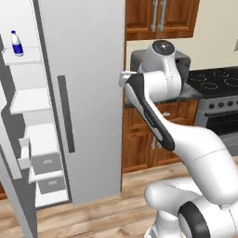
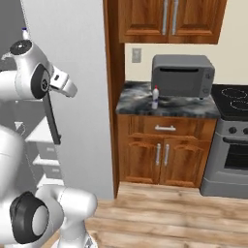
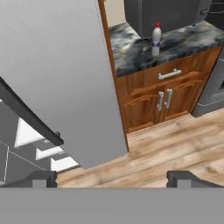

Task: Take the bottled waters from the counter and place them in the freezer to freeze. Close the freezer door after placing the bottles.

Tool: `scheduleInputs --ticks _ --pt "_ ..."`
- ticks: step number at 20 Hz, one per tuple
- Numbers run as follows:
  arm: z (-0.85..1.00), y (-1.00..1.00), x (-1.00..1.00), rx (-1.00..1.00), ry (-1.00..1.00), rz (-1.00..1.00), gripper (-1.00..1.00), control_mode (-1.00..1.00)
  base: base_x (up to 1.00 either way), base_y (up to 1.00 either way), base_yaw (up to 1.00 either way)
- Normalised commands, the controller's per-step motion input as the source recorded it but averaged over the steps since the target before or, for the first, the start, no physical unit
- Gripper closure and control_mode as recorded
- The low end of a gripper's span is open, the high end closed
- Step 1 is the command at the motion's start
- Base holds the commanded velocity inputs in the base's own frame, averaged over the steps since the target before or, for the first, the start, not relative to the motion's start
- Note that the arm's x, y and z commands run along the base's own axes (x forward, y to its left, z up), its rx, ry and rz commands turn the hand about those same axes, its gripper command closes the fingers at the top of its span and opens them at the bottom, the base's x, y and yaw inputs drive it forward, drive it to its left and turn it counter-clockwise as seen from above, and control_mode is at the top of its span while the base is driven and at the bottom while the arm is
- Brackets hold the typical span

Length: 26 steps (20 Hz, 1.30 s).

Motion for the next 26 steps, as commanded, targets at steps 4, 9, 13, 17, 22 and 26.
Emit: scheduleInputs --ticks 4,9,13,17,22,26 --pt "0.00 0.00 0.00 0.00 0.00 0.00 -1.00 1.00 0.95 -1.00 -0.27" --pt "0.00 0.00 0.00 0.00 0.00 0.00 -1.00 1.00 0.94 -1.00 -0.22" --pt "0.00 0.00 0.00 0.00 0.00 0.00 -1.00 1.00 0.88 -1.00 -0.40" --pt "0.00 0.00 0.00 0.00 0.00 0.00 -1.00 1.00 1.00 -1.00 -0.13" --pt "0.00 0.00 0.00 0.00 0.00 0.00 -1.00 1.00 1.00 -1.00 0.00" --pt "0.00 0.00 0.00 0.00 0.00 0.00 -1.00 1.00 1.00 -1.00 -0.03"
